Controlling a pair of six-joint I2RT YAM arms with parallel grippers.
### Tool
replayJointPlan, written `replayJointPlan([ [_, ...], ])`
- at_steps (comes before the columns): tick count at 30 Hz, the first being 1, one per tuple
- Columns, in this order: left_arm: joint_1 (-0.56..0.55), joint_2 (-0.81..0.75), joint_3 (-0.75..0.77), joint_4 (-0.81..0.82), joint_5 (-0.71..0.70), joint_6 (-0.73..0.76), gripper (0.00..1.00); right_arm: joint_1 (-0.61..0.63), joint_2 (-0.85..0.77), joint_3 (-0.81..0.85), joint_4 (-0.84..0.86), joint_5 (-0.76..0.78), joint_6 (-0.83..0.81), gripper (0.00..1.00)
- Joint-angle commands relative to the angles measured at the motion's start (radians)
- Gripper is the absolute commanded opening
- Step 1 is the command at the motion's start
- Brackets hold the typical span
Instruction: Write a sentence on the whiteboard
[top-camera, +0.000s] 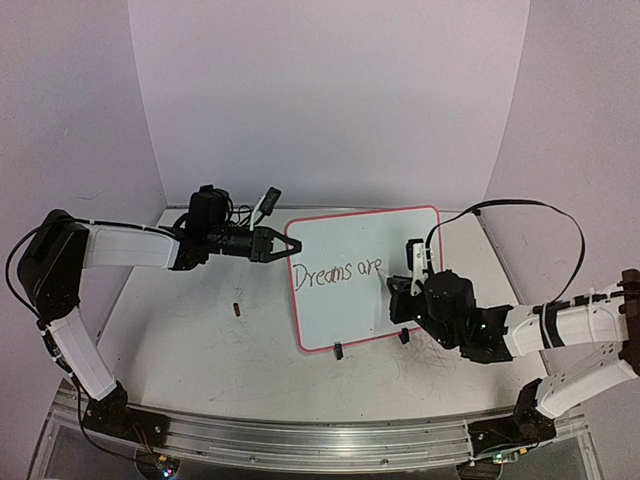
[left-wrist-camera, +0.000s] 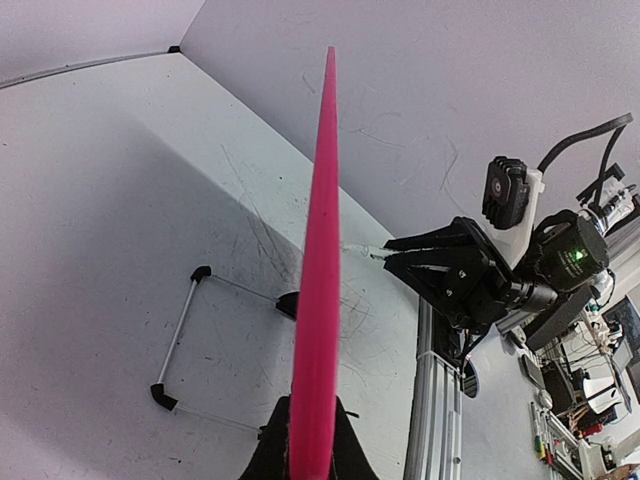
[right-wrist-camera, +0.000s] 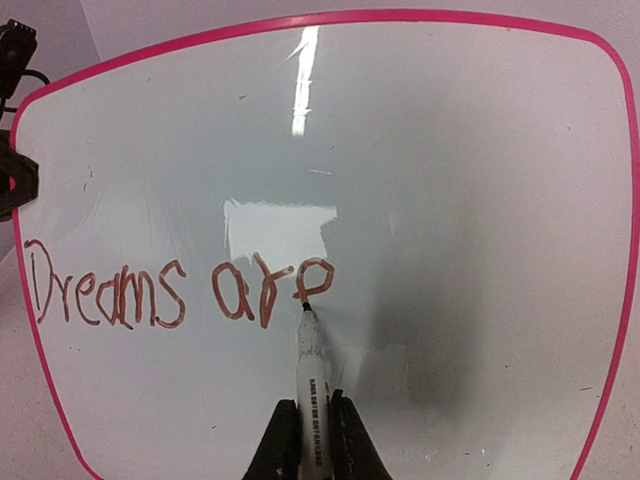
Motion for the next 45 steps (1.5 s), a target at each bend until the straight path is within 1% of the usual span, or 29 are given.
replayJointPlan([
  [1,0.001,-0.033,0.005,-0.027,-0.041,0.012,0.00,-0.004,-0.019,-0.019,-0.053,0.017,0.011,0.00],
  [11,0.001,-0.030,0.005,-0.027,-0.041,0.011,0.00,-0.004,-0.059,-0.006,-0.062,0.099,-0.006,0.00],
  [13,0.001,-0.031,0.005,-0.027,-0.044,0.012,0.00,-0.004,-0.104,-0.013,-0.064,0.086,-0.021,0.00],
  [16,0.001,-0.033,0.002,-0.027,-0.047,0.014,0.00,-0.004,-0.216,-0.055,-0.044,0.032,-0.062,0.00],
  [18,0.001,-0.033,0.005,-0.027,-0.046,0.014,0.00,-0.009,-0.247,-0.073,-0.041,0.015,-0.087,0.00],
  [28,0.001,-0.034,0.005,-0.029,-0.049,0.016,0.00,-0.015,-0.246,-0.078,-0.040,-0.005,-0.121,0.00],
  [45,0.001,-0.035,0.007,-0.032,-0.049,0.015,0.00,-0.024,-0.226,-0.095,-0.036,0.009,-0.139,0.00],
])
